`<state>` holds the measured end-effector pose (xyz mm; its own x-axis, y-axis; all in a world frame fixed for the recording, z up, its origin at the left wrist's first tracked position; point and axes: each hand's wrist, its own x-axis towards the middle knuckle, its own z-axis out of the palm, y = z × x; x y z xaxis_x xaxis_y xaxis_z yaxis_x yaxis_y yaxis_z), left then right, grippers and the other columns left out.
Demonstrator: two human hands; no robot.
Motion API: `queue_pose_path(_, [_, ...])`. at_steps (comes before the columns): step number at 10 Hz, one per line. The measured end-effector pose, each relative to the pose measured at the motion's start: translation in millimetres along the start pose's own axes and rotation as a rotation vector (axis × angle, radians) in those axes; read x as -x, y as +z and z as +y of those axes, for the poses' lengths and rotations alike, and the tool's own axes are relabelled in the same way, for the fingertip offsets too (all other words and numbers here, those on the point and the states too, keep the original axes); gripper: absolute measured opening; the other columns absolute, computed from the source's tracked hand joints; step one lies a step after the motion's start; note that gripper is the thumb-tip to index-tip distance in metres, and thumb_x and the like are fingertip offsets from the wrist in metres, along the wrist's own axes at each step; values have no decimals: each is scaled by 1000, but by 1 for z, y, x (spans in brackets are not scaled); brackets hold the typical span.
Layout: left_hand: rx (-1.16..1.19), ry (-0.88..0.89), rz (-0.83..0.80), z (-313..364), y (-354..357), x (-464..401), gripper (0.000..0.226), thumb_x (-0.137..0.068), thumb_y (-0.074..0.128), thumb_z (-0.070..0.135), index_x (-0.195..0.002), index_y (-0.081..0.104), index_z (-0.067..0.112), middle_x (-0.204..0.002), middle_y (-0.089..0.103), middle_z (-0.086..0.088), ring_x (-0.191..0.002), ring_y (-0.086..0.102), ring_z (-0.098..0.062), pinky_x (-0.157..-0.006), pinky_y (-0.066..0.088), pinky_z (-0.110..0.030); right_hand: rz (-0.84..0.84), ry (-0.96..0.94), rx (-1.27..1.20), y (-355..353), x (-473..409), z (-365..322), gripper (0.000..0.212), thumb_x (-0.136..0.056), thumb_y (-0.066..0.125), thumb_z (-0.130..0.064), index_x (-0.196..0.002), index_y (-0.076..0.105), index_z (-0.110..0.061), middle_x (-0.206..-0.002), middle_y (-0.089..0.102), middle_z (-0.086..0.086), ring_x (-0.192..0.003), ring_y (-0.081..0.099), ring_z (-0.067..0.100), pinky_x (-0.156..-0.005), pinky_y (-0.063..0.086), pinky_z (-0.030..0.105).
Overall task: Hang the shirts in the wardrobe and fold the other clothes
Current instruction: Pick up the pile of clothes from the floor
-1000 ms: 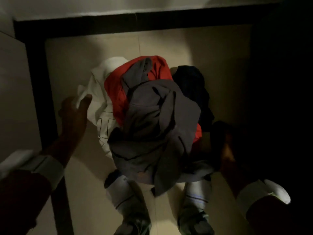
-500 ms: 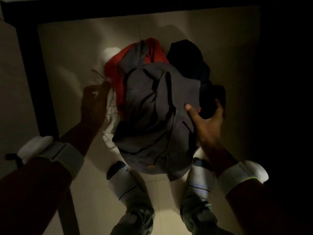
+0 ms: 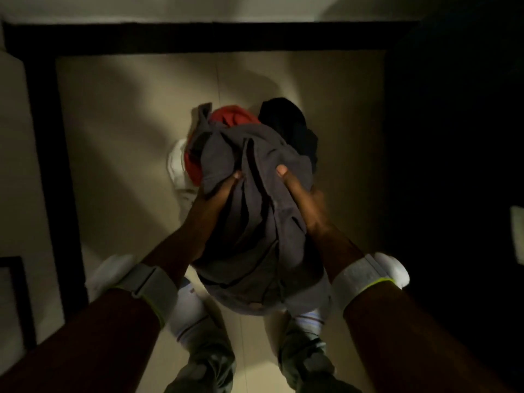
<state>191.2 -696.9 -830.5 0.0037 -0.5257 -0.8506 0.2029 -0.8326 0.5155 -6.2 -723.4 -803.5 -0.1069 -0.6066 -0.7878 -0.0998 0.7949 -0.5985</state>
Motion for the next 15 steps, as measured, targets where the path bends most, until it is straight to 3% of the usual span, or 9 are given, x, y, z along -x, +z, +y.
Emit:
queue_pose_path(2, [112,-90,89,33,19,138,131,-37,73,95,-149,50,32,-147,58,-6,-132,56,-36,-113,42,-59,1,-32,-30,-25,118,-64,32,-82,84,-45,-108,74,-30,-103,78,-11,-93,74,4,-75,59,19])
queue_pose_path(3, [40,-50,68,82,33,231,58,-82,67,74,-123,61,33,-126,67,1,-112,66,-19,-98,52,-42,-24,-66,-16,-42,194,-111,32,-80,84,-47,-106,73,-32,-104,78,-12,-97,74,5,-83,61,26])
queue_pose_path(4, [-63,9,32,135,46,331,39,-98,58,57,-122,58,27,-119,65,7,-105,65,-6,-82,52,-23,-11,-100,-63,-65,293,-169,37,-80,85,-42,-108,66,-27,-108,75,-8,-98,74,8,-79,60,24])
queue_pose_path(5, [-140,151,5,205,70,457,61,-96,61,56,-140,50,16,-117,62,8,-99,60,1,-77,50,-12,50,-122,-146,-102,419,-233,40,-81,85,-42,-111,66,-26,-112,74,-6,-104,73,13,-87,60,30])
queue_pose_path(6, [-200,177,-79,250,85,533,97,-68,69,72,-146,47,18,-125,64,2,-104,65,-8,-88,52,-31,110,-177,-244,-128,505,-268,49,-79,85,-47,-118,67,-23,-118,74,-2,-108,72,17,-90,59,33])
queue_pose_path(9, [-545,338,-425,335,199,663,14,-103,59,27,-115,59,19,-100,62,9,-94,63,-11,-74,47,-22,511,-361,-526,-219,693,-298,59,-78,86,-50,-118,61,-15,-121,69,7,-103,71,11,-86,60,29])
queue_pose_path(11, [-721,353,-675,324,305,697,86,-62,84,63,-127,58,13,-104,65,3,-96,64,-13,-86,50,-29,743,-436,-706,-274,746,-260,55,-80,83,-47,-116,60,-13,-118,66,8,-93,71,3,-74,56,16])
queue_pose_path(13, [-902,385,-775,276,401,733,17,-104,56,19,-120,61,22,-105,70,5,-94,65,-12,-72,51,-24,874,-481,-814,-346,772,-207,48,-83,83,-42,-121,60,-23,-118,67,0,-89,70,-5,-71,54,10])
queue_pose_path(15, [-994,394,-827,213,512,755,108,-51,86,75,-126,62,1,-126,67,-20,-104,67,-22,-74,54,-17,1009,-362,-917,-441,767,-140,77,-60,77,-75,-118,66,-26,-114,72,0,-102,71,18,-90,59,43])
